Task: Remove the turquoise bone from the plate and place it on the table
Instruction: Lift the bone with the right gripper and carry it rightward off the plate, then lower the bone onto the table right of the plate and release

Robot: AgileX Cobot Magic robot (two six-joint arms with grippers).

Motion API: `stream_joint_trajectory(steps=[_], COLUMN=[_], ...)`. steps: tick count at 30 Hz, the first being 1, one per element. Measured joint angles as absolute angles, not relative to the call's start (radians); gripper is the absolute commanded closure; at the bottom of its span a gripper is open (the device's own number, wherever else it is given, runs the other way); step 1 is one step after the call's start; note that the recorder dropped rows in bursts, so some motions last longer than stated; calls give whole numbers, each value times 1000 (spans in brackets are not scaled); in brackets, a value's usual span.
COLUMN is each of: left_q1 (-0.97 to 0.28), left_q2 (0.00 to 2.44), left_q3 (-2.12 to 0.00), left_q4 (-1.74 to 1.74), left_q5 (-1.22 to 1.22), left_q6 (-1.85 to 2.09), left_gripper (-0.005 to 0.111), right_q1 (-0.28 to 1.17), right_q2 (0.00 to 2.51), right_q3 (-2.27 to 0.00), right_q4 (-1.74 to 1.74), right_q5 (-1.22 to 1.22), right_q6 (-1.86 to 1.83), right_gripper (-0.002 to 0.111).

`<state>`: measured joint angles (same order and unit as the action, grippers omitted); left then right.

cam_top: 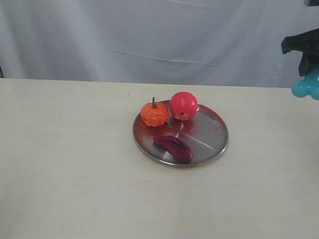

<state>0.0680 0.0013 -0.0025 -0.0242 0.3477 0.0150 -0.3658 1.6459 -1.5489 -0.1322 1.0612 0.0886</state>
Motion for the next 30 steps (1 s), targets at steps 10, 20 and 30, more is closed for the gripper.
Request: stream_joint_trajectory(steps=[10, 20, 30], left_q1=[68, 68, 68], left_q2=[1, 1, 1], left_q3=[-3, -3, -3], left_q4=[-24, -24, -24], left_q5=[348, 348, 348], left_q6=[15, 15, 15], left_gripper=[107, 107, 107], right_q1=[-374, -374, -374], right_q2=[1806, 2018, 2132], right_q3=[-1549, -1549, -1549], right_q4=[-22, 82, 89], right_q5=[1063, 1042, 1032], right_q6=[-75, -136, -138], right_gripper=[109, 109, 109])
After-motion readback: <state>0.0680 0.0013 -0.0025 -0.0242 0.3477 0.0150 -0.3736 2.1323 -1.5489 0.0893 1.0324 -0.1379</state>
